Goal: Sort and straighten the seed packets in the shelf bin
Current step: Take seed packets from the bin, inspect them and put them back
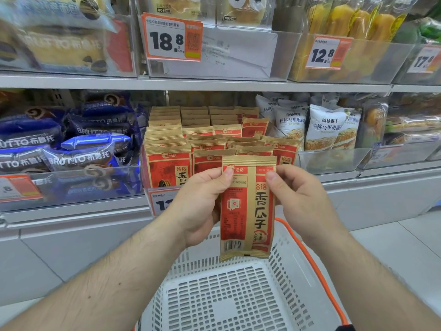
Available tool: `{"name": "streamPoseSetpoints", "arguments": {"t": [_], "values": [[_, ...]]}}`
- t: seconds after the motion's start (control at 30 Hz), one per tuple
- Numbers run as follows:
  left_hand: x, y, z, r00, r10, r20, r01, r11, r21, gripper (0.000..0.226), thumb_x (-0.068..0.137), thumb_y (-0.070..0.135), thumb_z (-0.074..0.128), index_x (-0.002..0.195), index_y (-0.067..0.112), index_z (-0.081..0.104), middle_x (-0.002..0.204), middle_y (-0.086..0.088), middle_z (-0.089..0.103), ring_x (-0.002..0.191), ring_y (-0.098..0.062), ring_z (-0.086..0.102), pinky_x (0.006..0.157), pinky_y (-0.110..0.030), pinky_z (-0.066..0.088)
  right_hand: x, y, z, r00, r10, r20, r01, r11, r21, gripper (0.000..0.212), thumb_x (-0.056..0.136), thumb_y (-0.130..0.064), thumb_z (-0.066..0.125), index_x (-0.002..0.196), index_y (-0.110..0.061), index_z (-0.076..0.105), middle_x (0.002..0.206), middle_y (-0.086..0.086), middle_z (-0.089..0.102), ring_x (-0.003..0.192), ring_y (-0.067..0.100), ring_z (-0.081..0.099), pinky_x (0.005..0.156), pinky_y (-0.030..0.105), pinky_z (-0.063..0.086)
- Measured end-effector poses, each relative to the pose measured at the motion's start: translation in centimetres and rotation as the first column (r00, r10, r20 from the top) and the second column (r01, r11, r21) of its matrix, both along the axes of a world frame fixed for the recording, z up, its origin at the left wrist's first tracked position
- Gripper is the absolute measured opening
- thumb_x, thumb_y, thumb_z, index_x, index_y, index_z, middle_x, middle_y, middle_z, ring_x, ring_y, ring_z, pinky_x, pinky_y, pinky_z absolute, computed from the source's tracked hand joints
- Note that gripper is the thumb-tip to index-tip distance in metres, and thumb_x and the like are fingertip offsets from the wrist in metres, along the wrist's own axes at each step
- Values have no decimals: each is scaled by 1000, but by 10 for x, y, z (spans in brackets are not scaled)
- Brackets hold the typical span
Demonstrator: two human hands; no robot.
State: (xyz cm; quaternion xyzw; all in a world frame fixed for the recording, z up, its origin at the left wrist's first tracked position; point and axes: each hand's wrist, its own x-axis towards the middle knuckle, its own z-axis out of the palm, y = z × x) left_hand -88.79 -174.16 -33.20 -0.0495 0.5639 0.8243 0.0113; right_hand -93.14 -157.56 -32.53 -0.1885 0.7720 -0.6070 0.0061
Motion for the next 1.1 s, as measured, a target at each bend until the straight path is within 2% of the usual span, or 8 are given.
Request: {"name": "streamPoseSetpoints", "arguments": {"t": [0.13, 0.27, 0.47, 0.67, 0.77, 0.83, 0.97, 1.1], "values": [[0, 1, 0, 999, -29, 14, 28, 998, 63, 39, 83, 30, 56, 110, 7, 72, 108, -17, 75, 95, -28, 73, 89, -48, 57, 0, 1, 2, 999, 0, 51, 4, 997, -77, 26, 100, -14, 52, 83, 3, 63, 73, 11, 70, 62, 13, 66, 56, 20, 51], [-2, 2, -2, 998, -55, 20, 52, 994, 96, 42, 84, 29, 56, 116, 4, 69, 111, -19, 74, 98, -30, 73, 86, -45, 59, -2, 2, 2, 992, 13, 122, 5, 990, -143, 27, 99, -10, 52, 75, -3, 61, 64, 3, 67, 55, 8, 61, 51, 18, 47], [-3, 2, -3, 999, -46, 26, 44, 996, 82, 42, 85, 29, 55, 116, 5, 70, 111, -19, 74, 99, -32, 71, 92, -51, 55, 0, 2, 4, 993, -3, 116, 17, 992, -126, 26, 100, -12, 53, 78, -3, 64, 69, 6, 70, 60, 12, 65, 55, 21, 51], [-3, 0, 0, 999, 16, 43, -20, 995, 95, 30, 98, 25, 49, 110, 8, 72, 108, -18, 75, 93, -29, 73, 90, -50, 55, 0, 7, 8, 990, 80, 119, -85, 996, 41, 21, 99, -22, 53, 94, -11, 71, 85, 5, 76, 72, 18, 69, 64, 27, 54], [-4, -4, 2, 996, 71, 60, -78, 990, 119, 30, 101, 26, 48, 111, 9, 70, 106, -18, 75, 91, -29, 74, 86, -49, 58, -1, 11, 8, 952, 216, 218, -257, 950, 180, 15, 97, -16, 59, 102, -12, 73, 88, -3, 77, 71, 3, 69, 59, 13, 48], [-5, -5, 4, 994, 86, 66, -94, 989, 116, 31, 101, 28, 48, 113, 9, 69, 106, -17, 75, 96, -31, 74, 88, -51, 57, -1, 13, 6, 941, 239, 239, -290, 934, 207, 14, 95, -14, 61, 103, -11, 72, 89, -2, 77, 70, 3, 70, 57, 12, 47], [-3, -9, 3, 998, 0, 61, -2, 1000, 23, 41, 85, 33, 58, 117, 10, 69, 110, -16, 74, 101, -32, 71, 88, -52, 58, -3, 14, 5, 948, 194, 251, -219, 973, 76, 15, 95, -13, 59, 100, -6, 70, 87, 7, 77, 72, 15, 72, 59, 19, 52], [-1, -9, 1, 992, -91, 91, 95, 994, -46, 29, 94, 17, 57, 120, 10, 68, 112, -18, 74, 96, -30, 72, 77, -46, 61, -10, 19, 3, 959, 129, 251, -136, 991, 10, 33, 86, -31, 63, 103, -3, 70, 88, 18, 75, 72, 26, 67, 74, 42, 53]]}}
